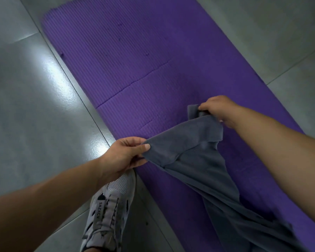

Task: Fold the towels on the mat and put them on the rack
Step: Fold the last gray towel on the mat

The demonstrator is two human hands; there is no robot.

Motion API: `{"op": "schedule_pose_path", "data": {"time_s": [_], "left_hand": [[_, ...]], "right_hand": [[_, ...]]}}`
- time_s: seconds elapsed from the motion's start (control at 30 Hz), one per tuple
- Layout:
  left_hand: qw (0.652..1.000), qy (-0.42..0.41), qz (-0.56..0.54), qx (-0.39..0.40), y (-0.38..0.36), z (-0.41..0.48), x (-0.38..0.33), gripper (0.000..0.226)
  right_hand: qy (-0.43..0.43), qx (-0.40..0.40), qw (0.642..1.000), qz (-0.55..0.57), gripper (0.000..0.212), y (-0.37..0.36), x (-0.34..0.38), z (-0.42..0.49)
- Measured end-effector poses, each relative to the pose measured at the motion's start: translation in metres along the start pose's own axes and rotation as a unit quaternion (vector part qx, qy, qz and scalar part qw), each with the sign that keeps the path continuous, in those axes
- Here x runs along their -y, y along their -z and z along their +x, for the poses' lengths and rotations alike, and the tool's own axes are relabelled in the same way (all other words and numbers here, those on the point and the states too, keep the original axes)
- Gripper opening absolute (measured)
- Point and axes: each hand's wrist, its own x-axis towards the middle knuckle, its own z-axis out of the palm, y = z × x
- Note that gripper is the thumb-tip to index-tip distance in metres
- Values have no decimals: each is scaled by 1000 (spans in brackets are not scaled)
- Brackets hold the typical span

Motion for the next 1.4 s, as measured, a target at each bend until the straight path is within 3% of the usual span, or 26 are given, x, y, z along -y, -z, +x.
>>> {"op": "schedule_pose_path", "data": {"time_s": [0.1,0.2,0.37,0.47,0.53,0.63,0.7,0.83,1.0,1.1,1.2,1.3,1.4], "left_hand": [[999,-20,-14,-25,8,5,-7,5],[997,-40,-19,-61,16,11,-16,9],[995,-51,-7,-86,10,22,-25,14],[993,-48,-8,-107,7,28,-26,14],[992,-46,-12,-119,7,32,-26,12],[990,-21,8,-137,7,35,-24,5],[988,15,43,-146,5,33,-20,14],[984,65,74,-147,-2,27,-17,32],[986,87,85,-118,-9,22,-11,33],[989,74,68,-109,-14,23,-11,22],[997,37,-20,-67,-13,27,-18,16],[995,-7,-83,-62,-15,31,-30,12],[987,-69,-101,-102,-10,41,-47,11]], "right_hand": [[-112,-60,980,153,9,30,-11,-4],[-181,-61,943,273,20,61,-30,-3],[-102,-9,902,419,27,80,-56,-11],[-74,12,931,358,24,74,-70,-12],[-62,-26,956,285,28,68,-78,-8],[-66,-118,947,291,44,62,-86,1],[-95,-134,945,284,45,56,-89,3],[-139,-150,938,280,32,44,-93,5],[-122,-143,949,254,19,41,-94,7],[-84,-133,943,295,11,40,-81,4],[-33,-148,934,324,20,39,-61,5],[31,-244,942,229,26,46,-51,17],[95,-331,924,169,37,67,-36,30]]}}
